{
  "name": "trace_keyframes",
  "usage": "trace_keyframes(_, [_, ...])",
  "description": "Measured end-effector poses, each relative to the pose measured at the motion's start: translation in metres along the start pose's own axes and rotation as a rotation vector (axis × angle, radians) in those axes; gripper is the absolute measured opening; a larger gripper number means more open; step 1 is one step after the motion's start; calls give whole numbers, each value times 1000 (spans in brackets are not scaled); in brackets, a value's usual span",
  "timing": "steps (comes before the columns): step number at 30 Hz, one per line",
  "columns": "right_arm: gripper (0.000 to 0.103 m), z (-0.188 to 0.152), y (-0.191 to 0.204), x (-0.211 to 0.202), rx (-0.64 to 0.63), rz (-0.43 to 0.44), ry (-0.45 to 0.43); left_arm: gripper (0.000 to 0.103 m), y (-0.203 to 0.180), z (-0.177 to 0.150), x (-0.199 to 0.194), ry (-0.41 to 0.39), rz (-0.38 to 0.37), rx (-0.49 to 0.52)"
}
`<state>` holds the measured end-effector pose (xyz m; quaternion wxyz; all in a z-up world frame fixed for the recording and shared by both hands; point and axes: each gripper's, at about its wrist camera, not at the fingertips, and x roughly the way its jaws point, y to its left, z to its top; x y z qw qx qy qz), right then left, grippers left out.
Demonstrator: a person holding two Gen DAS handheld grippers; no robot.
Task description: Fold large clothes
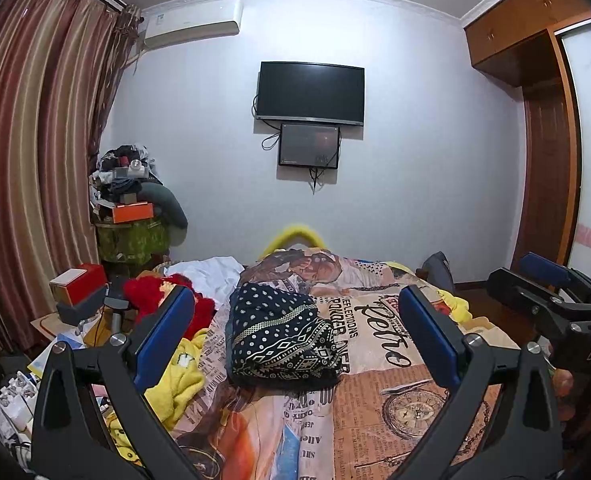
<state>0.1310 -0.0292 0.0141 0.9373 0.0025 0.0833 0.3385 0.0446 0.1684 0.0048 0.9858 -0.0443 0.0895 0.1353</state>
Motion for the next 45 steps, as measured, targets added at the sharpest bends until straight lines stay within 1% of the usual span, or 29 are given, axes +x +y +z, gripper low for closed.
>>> trace_keyframes(7, [103,-1,0,1,3,-7,3,103,2,0,2,3,-12,-6])
trace_keyframes(19, [103,-3,-3,-1,8,-11,0,103,0,2,5,10,-45,11])
trace_keyframes(27, [103,-2,-3,-1,16,-32,-6,103,0,0,5,13,-66,13])
trace_keyframes(32, [103,-2,0,-2,18,-58,-11,103,-3,0,5,17,-84,26])
trace_keyframes(45, [103,-5,2,0,26,-64,-5,103,-9,-3,7,25,-95,58])
